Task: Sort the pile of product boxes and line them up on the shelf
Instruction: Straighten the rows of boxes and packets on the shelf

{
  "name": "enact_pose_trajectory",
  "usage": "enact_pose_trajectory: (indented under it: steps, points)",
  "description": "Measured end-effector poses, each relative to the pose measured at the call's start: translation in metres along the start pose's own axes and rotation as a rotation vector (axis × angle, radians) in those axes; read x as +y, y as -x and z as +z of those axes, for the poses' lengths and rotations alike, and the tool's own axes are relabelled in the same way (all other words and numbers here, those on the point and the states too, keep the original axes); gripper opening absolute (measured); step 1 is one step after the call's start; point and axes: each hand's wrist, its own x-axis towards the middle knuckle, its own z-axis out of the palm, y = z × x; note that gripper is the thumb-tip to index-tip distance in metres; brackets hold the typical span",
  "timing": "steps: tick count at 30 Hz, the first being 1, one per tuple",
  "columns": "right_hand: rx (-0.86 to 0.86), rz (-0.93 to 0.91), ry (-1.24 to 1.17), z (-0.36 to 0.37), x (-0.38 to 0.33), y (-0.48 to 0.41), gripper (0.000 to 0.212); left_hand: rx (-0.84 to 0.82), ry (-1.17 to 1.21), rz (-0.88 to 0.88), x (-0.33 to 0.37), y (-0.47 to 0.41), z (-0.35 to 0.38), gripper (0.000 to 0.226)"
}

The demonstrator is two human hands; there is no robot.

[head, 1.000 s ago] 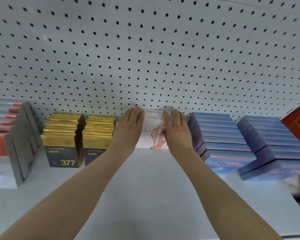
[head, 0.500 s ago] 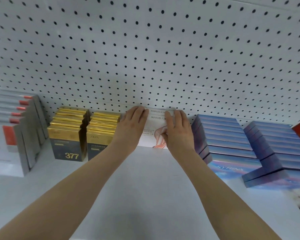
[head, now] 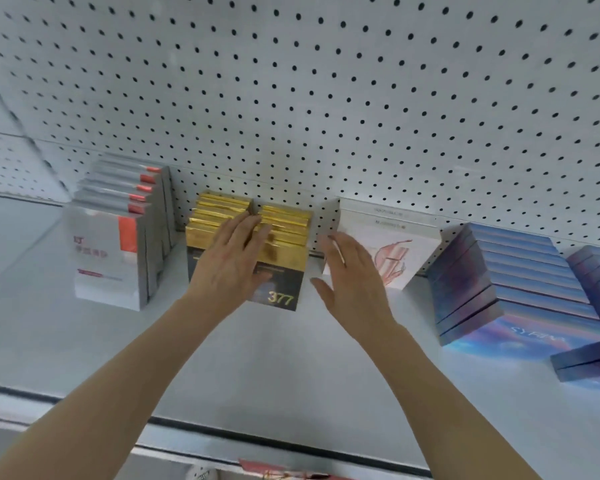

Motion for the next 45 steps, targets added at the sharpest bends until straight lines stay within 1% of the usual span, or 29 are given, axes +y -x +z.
enact_pose_trajectory:
  steps: [2,4,6,7,11,16,19,21,25,28,30,33,37,39,42,45]
  points:
    - [-0.076,0.004,0.018,0.011,-0.021,-0.013,0.078,-0.059,-0.034,0.019,-0.014,-0.004,-0.004,0.091]
    - [-0.164,0.013,0.068,0.023,-0.037,-0.027,0.093,-0.108,-0.074,0.064,-0.025,-0.009,-0.004,0.094]
    - [-0.237,0.038,0.124,0.036,-0.045,-0.038,0.105,-0.131,-0.102,0.109,-0.034,-0.015,0.0,0.093]
    - [-0.257,0.058,0.146,0.043,-0.048,-0.04,0.108,-0.138,-0.116,0.132,-0.037,-0.017,0.001,0.091]
    - [-0.215,0.152,0.196,0.06,-0.057,-0.039,0.104,-0.133,-0.107,0.194,-0.046,-0.022,0.008,0.078]
    - [-0.109,0.179,0.206,0.071,-0.063,-0.052,0.097,-0.097,-0.024,0.211,-0.059,-0.021,0.016,0.08]
    - [-0.1,0.163,0.227,0.067,-0.061,-0.055,0.096,-0.126,0.014,0.231,-0.062,-0.024,0.018,0.078]
    - [-0.107,0.181,0.243,0.064,-0.062,-0.052,0.097,-0.125,0.014,0.231,-0.061,-0.025,0.019,0.078]
    - [-0.176,0.294,0.219,0.055,-0.059,-0.058,0.113,-0.149,-0.024,0.204,-0.056,-0.033,0.017,0.086]
    - [-0.272,0.353,0.118,0.047,-0.054,-0.069,0.121,-0.182,-0.086,0.187,-0.049,-0.045,0.016,0.093]
    - [-0.315,0.366,0.052,0.047,-0.053,-0.076,0.124,-0.197,-0.127,0.19,-0.044,-0.052,0.018,0.092]
    - [-0.37,0.347,0.028,0.051,-0.052,-0.081,0.114,-0.235,-0.155,0.205,-0.037,-0.057,0.02,0.088]
    - [-0.337,0.329,-0.009,0.056,-0.045,-0.071,0.101,-0.224,-0.146,0.209,-0.033,-0.058,0.026,0.083]
    - [-0.309,0.279,0.03,0.054,-0.042,-0.069,0.101,-0.231,-0.123,0.194,-0.033,-0.057,0.027,0.085]
    - [-0.282,0.182,0.164,0.052,-0.041,-0.066,0.106,-0.23,-0.071,0.165,-0.038,-0.051,0.021,0.095]
    - [-0.291,0.118,0.23,0.053,-0.042,-0.066,0.103,-0.153,-0.021,0.125,-0.055,-0.035,0.008,0.101]
